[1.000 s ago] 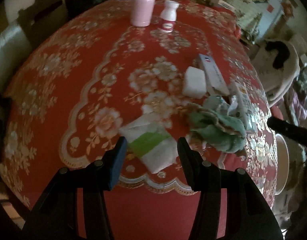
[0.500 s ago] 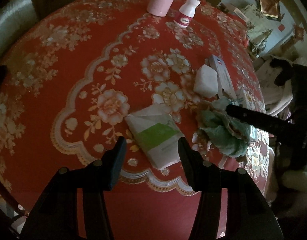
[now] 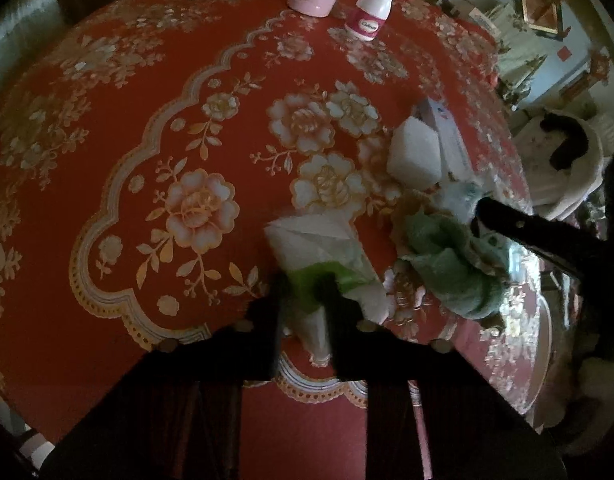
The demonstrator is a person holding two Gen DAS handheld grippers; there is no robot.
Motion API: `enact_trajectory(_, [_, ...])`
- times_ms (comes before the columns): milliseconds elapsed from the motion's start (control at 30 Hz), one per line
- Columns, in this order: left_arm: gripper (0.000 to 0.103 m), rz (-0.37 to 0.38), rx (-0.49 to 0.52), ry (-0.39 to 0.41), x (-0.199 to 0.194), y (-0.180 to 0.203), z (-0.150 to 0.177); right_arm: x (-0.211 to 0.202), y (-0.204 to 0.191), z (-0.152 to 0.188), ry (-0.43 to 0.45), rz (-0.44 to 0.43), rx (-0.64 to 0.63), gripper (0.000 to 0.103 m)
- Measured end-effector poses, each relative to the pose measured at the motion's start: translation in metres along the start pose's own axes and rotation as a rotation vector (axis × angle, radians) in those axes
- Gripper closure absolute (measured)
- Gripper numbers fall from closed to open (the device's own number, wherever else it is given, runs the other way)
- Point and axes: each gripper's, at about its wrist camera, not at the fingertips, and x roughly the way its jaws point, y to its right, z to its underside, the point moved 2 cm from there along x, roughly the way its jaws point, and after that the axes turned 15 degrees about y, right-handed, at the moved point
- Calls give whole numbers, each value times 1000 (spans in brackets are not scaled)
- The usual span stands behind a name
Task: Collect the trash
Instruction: 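Grasp the white-green tissue packet with the left tool while right grasps clear plastic wrapper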
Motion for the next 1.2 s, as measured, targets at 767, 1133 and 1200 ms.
enact_trajectory(767, [57, 65, 19, 6, -15, 0, -9, 50, -2, 6, -73, 133, -55, 46])
enact_trajectory(1133, [86, 27, 92, -25, 11, 14, 1, 10, -8, -10, 45, 38, -28, 89])
enact_trajectory(1200, [94, 42, 92, -18, 10, 14, -1, -10, -4, -15, 82, 12, -3, 89])
